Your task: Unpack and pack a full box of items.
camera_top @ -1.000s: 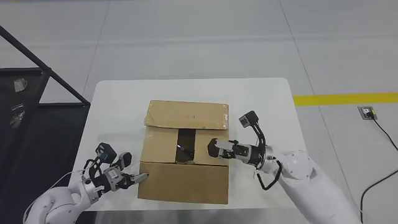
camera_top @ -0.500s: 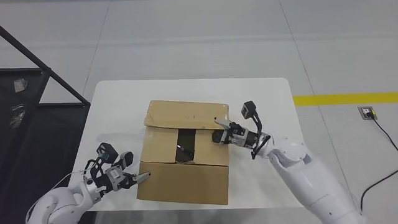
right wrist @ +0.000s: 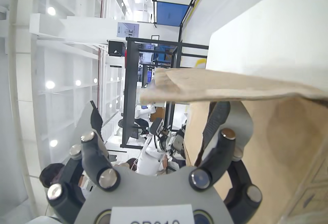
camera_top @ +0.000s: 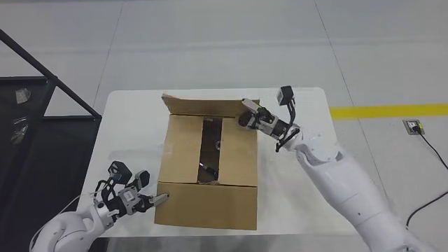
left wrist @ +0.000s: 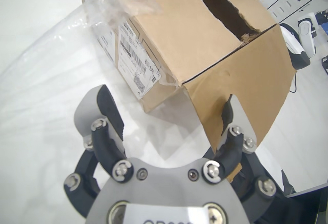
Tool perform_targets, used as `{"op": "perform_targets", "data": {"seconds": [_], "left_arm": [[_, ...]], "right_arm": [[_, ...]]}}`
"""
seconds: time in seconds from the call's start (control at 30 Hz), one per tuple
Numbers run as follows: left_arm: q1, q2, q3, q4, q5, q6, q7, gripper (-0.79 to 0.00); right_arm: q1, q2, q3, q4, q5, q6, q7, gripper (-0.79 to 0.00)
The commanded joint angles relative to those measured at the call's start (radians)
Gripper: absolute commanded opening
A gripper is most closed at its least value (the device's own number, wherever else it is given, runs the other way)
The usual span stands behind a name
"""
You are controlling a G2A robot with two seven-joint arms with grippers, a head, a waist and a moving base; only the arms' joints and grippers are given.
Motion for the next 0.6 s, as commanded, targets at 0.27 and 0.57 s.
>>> {"op": "perform_targets", "data": {"seconds": [0.27, 0.57], "left_arm": [[0.011, 0.005, 0.017, 0.007, 0.008, 0.011, 0.021, 0.0], [0.02, 0.011, 0.025, 0.002, 0.019, 0.009, 0.025, 0.0]], "right_arm": [[0.135, -0.118, -0.117, 0.256, -0.142, -0.111, -0.286, 0.0], [0.199, -0.212, -0.184, 0.445, -0.234, -0.042, -0.395, 0.0]]}}
